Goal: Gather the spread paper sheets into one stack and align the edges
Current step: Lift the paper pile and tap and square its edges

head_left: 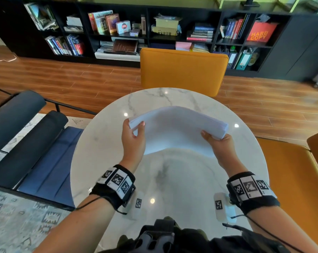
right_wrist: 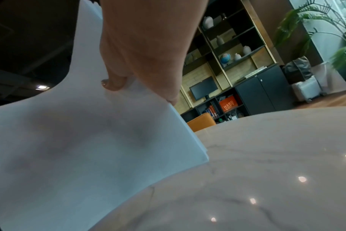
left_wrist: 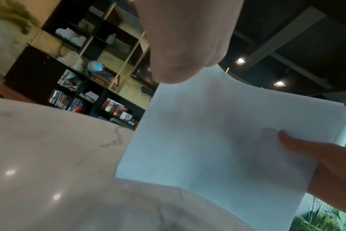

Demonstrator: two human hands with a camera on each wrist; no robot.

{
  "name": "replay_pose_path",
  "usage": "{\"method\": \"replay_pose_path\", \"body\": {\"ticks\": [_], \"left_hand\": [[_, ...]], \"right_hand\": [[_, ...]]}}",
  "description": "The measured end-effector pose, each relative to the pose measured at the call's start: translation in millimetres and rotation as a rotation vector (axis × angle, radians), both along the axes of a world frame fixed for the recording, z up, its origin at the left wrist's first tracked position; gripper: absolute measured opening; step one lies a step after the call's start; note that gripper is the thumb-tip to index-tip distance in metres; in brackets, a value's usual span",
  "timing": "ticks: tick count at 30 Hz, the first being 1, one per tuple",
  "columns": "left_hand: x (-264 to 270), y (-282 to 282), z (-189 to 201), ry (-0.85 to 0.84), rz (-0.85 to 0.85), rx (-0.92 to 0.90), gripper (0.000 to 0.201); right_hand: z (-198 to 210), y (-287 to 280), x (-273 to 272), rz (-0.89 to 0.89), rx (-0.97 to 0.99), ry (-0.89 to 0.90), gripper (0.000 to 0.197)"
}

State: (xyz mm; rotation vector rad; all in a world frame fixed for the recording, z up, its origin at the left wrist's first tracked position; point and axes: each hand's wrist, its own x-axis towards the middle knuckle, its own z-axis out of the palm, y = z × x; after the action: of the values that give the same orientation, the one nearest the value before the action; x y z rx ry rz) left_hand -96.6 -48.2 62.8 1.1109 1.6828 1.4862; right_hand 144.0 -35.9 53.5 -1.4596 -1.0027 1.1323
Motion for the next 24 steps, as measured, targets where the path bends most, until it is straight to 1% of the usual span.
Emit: {"method": "replay_pose_path", "body": {"ticks": [1,2,3,4,7,8,11,12,15,17,20,22,24], "left_hand": [[1.6,-2.2,-4.4,-0.007,-0.014,0.002,0.034],[2.5,-4.5,-10.4,-0.026,-0.044,-0.011,0.029],[2.7,-7.1,-16.9,-0.057,-0.082,-0.031,0.028],[1.6,-8.8,-24.8,-0.082,-0.121,-0.063,0.029],[1.5,-11.5,-35.4,-0.096,-0.169,-0.151,0.043],[2.3,-10.4,-35.5,-0.099,-0.165,-0.154,0.046],[7.1,-4.7,-25.1,-0.115,-0.104,-0.138,0.052],[8.3,-2.5,-21.7,-0.118,-0.083,-0.125,0.049],[7.1,-2.9,-20.3,-0.118,-0.07,-0.088,0.025],[4.6,-7.4,-29.2,-0.131,-0.099,-0.118,0.026],[1.5,-13.8,-49.9,-0.108,-0.132,-0.179,0.026],[1.9,-15.5,-51.4,-0.081,-0.117,-0.176,0.027],[2.4,-13.6,-43.5,-0.044,-0.096,-0.159,0.03]], "right_hand": [[-4.7,-0.8,1.9,0.002,-0.019,0.01,0.01],[-10.2,-2.1,4.4,0.013,-0.039,0.018,0.018],[-16.1,-4.1,7.2,0.026,-0.057,0.033,0.026],[-21.5,-6.3,9.7,0.03,-0.07,0.062,0.03],[-31.5,-10.8,12.5,0.005,-0.111,0.104,0.027],[-32.4,-10.4,11.5,-0.011,-0.122,0.101,0.026],[-22.2,-9.1,6.8,-0.043,-0.09,0.091,0.012],[-18.2,-8.7,7.1,-0.049,-0.062,0.099,0.011],[-15.2,-11.3,13.0,-0.042,-0.016,0.112,0.026],[-24.5,-15.8,13.9,-0.011,-0.065,0.065,0.028],[-39.1,-22.3,9.9,-0.02,-0.153,0.008,0.02],[-40.9,-22.4,10.0,-0.036,-0.175,0.007,0.018],[-37.8,-20.3,13.3,-0.026,-0.191,0.004,0.017]]}}
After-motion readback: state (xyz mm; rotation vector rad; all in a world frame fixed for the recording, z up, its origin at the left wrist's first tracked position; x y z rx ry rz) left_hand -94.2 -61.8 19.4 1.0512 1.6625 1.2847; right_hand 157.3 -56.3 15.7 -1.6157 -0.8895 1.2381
